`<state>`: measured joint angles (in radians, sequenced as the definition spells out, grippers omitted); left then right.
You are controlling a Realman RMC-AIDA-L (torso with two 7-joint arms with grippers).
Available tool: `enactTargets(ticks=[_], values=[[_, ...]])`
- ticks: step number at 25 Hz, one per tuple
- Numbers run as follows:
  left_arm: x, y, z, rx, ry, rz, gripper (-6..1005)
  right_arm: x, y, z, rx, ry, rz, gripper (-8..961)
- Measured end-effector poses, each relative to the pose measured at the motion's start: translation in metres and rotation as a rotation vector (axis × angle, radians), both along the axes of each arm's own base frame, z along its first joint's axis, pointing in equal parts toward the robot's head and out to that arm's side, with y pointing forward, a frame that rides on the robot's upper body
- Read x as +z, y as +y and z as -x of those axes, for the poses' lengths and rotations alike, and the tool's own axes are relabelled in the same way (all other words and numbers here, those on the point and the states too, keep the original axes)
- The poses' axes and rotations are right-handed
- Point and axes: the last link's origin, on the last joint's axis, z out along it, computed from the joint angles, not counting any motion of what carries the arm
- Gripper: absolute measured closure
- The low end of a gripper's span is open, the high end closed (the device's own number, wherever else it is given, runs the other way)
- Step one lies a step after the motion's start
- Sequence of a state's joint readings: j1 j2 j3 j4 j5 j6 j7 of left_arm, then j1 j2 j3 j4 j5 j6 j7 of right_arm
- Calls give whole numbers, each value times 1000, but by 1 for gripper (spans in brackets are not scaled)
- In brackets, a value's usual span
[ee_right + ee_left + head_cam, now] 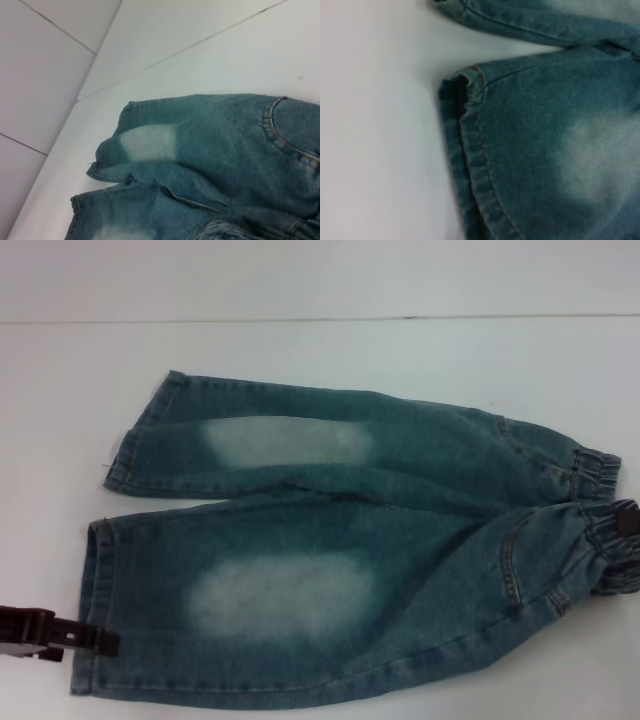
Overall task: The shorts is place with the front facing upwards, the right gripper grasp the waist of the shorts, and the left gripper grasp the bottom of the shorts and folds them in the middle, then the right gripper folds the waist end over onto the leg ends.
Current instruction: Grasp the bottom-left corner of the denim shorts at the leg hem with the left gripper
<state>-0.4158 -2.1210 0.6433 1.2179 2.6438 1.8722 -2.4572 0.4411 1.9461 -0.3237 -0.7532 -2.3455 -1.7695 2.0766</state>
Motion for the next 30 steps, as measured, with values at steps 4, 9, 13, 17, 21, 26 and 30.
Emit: enactTargets(ticks=[4,9,13,17,21,26,30], values=[[-5,2,-3,-7,-12,14,67,1,0,0,2,-1,0,907],[-7,2,-3,-10,-18,24,66,1,0,0,2,-1,1,907],[-9,2,-4,-14,-25,32,67,1,0,0,3,-3,1,907],[-10,3,-6,-21,-29,34,66,2,0,0,3,-3,1,907],[-13,5,-10,-50,-34,46,129,2,1,1,5,-4,1,907],[-18,7,-12,-82,-22,73,288,2,1,1,7,-3,1,908],[-18,9,-13,-97,-10,71,429,1,2,2,6,-2,6,908]])
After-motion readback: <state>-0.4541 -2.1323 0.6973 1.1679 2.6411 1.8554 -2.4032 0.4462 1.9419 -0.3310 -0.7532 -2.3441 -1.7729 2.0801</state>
